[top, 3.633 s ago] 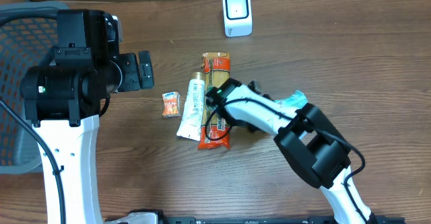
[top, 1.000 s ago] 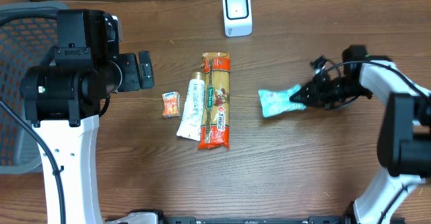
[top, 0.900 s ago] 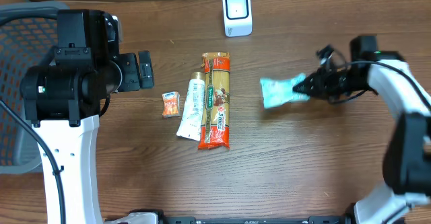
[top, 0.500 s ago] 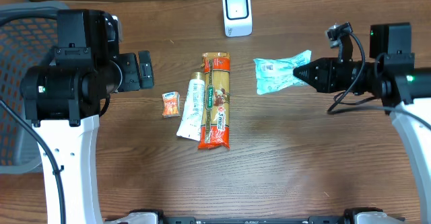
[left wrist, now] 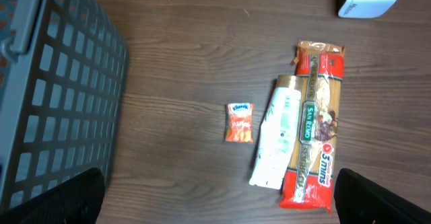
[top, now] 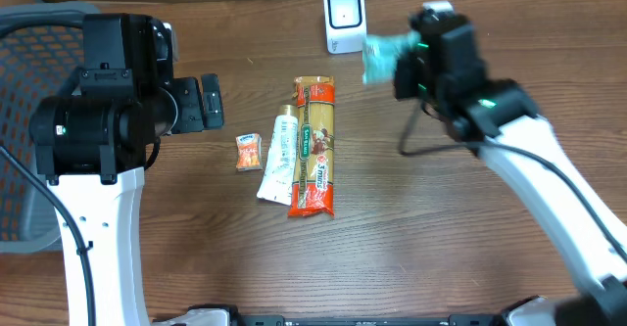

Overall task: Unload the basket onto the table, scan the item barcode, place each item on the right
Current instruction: 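Carry the wipes pack to the white scanner and hold it there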

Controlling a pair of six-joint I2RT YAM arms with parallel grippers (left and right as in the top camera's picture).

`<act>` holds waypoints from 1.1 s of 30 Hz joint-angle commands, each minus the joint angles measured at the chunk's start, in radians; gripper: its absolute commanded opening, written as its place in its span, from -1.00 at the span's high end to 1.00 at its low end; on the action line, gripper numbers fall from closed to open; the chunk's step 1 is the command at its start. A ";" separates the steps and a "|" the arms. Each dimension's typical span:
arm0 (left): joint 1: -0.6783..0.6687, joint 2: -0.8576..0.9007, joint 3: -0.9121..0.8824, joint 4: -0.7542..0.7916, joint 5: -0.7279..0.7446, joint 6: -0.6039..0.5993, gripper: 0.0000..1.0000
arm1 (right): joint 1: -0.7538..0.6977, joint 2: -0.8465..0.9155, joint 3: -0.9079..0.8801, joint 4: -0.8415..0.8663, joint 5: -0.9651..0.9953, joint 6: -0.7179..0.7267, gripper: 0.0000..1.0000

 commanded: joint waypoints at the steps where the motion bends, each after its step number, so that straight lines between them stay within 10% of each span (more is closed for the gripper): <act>1: 0.008 0.003 0.001 0.000 -0.012 -0.003 -1.00 | 0.027 0.147 0.041 0.244 0.370 -0.231 0.93; 13: 0.008 0.003 0.001 0.000 -0.012 -0.003 -1.00 | 0.048 0.484 0.041 0.977 0.302 -1.152 0.93; 33: 0.008 0.003 0.001 0.000 -0.012 -0.003 -1.00 | 0.052 0.657 0.042 1.266 0.234 -1.456 0.93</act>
